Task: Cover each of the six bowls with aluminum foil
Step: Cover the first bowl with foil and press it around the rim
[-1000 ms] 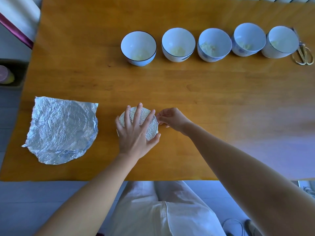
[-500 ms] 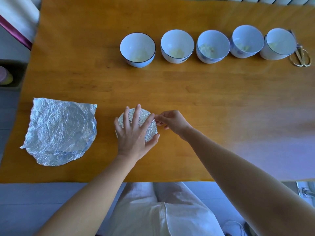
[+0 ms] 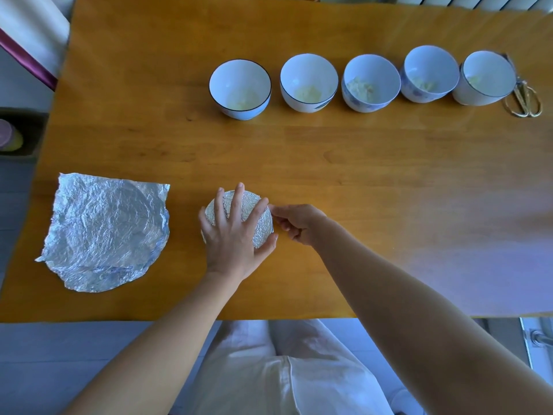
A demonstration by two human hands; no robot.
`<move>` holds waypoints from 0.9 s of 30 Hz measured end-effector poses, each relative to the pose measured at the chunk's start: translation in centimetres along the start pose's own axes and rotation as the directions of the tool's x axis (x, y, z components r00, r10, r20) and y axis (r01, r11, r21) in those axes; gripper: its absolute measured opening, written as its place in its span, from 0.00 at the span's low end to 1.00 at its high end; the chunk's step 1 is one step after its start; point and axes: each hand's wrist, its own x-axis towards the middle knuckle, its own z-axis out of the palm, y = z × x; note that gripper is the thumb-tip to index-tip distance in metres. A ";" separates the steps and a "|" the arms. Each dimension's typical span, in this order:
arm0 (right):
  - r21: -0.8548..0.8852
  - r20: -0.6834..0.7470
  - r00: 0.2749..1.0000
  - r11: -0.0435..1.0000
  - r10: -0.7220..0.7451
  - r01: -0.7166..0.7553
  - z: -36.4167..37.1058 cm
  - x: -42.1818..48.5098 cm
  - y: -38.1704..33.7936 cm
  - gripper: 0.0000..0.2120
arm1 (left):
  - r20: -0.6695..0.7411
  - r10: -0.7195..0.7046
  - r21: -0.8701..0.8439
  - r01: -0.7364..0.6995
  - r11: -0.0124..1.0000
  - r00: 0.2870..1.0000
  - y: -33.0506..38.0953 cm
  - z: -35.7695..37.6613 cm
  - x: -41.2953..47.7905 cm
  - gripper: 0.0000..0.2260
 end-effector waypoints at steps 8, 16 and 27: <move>0.016 0.030 0.956 0.956 -0.293 0.292 -1.1 -0.9 1.6 0.07 | -0.001 -0.060 -0.022 0.060 0.998 0.998 0.5 0.0 0.2 0.31; -0.164 0.063 0.862 0.847 -0.503 0.506 -1.6 -0.6 1.9 0.12 | 0.032 -0.323 -0.205 0.322 0.924 0.946 3.7 -0.7 0.1 0.37; -0.320 0.165 0.762 0.697 -0.626 0.642 -1.9 0.0 1.3 0.13 | 0.061 -0.123 -0.138 0.131 0.982 0.991 1.0 -0.7 -0.1 0.38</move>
